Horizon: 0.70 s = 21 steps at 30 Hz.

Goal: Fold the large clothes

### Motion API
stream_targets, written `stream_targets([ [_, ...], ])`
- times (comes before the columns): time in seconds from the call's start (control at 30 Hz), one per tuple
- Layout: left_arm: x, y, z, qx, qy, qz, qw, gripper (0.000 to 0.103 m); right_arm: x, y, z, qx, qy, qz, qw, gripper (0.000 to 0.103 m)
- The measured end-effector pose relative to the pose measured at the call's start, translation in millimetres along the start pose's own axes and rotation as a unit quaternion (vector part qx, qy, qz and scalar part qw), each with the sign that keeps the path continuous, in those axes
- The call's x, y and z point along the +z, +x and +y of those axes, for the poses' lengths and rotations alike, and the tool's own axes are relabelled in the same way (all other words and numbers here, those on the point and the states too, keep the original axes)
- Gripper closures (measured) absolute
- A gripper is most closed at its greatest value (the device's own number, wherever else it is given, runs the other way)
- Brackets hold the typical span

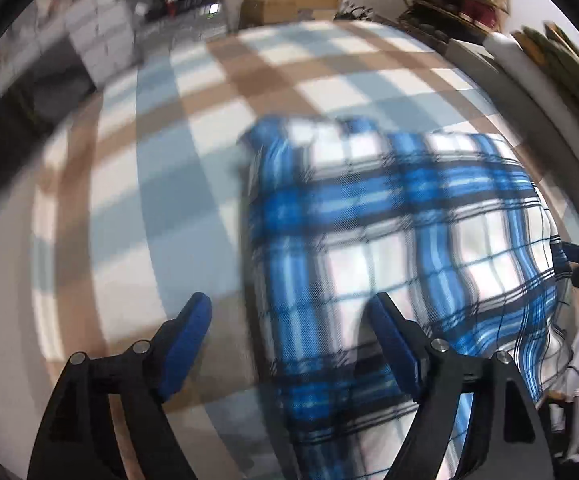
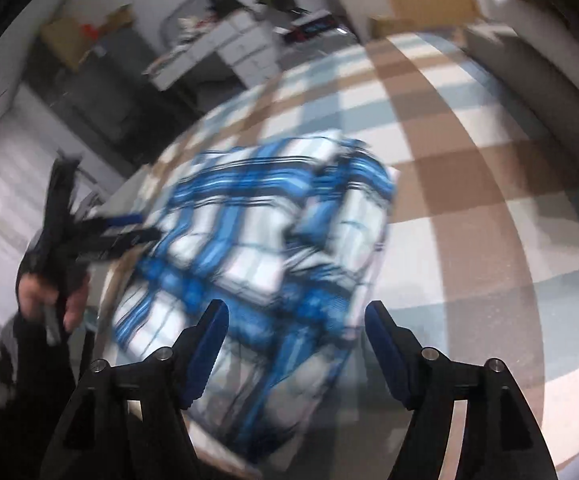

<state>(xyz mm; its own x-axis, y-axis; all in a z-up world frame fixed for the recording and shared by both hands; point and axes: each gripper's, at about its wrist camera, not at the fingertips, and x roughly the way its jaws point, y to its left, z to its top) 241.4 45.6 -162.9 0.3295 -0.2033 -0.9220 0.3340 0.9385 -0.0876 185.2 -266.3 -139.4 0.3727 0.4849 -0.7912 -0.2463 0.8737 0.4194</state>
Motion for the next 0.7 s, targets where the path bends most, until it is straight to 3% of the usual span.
stream_targets([
  [0.13, -0.7, 9.9, 18.6, -0.065, -0.055, 0.021, 0.9962, 0.024, 15.5, 16.3, -18.3, 0.022, 0.065, 0.032, 0.997, 0.031],
  [0.2, 0.0, 21.1, 28.4, -0.121, -0.086, 0.042, 0.9880, 0.021, 20.1, 22.0, -18.7, 0.046, 0.080, 0.040, 0.995, 0.028],
  [0.23, 1.2, 19.7, 28.4, -0.132, -0.087, 0.035, 0.9868, 0.018, 22.9, 26.6, -14.7, 0.057, 0.080, 0.048, 0.994, 0.026],
  [0.3, 4.9, 21.3, 19.8, -0.138, -0.064, 0.043, 0.9874, 0.018, 28.1, 37.1, -4.4, 0.065, 0.069, 0.063, 0.994, 0.026],
  [0.4, 10.8, 24.3, -2.8, -0.161, -0.013, 0.050, 0.9856, 0.027, 38.0, 48.4, 14.9, 0.033, 0.039, 0.073, 0.996, 0.025],
  [0.47, 15.0, 25.7, -6.1, -0.163, -0.012, 0.054, 0.9851, 0.036, 43.0, 57.4, 30.7, 0.014, 0.008, 0.074, 0.997, 0.026],
  [0.53, 20.6, 22.6, -3.3, -0.180, -0.019, 0.052, 0.9821, 0.061, 44.0, 63.7, 41.9, 0.008, -0.021, 0.070, 0.997, 0.034],
  [0.6, 25.2, 17.2, 2.9, -0.194, -0.033, 0.052, 0.9790, 0.069, 46.9, 66.3, 52.7, 0.004, -0.047, 0.062, 0.997, 0.046],
  [0.7, 29.3, 10.8, 5.9, -0.178, -0.034, 0.047, 0.9823, 0.076, 55.7, 57.5, 62.5, 0.040, -0.058, 0.040, 0.997, 0.066],
])
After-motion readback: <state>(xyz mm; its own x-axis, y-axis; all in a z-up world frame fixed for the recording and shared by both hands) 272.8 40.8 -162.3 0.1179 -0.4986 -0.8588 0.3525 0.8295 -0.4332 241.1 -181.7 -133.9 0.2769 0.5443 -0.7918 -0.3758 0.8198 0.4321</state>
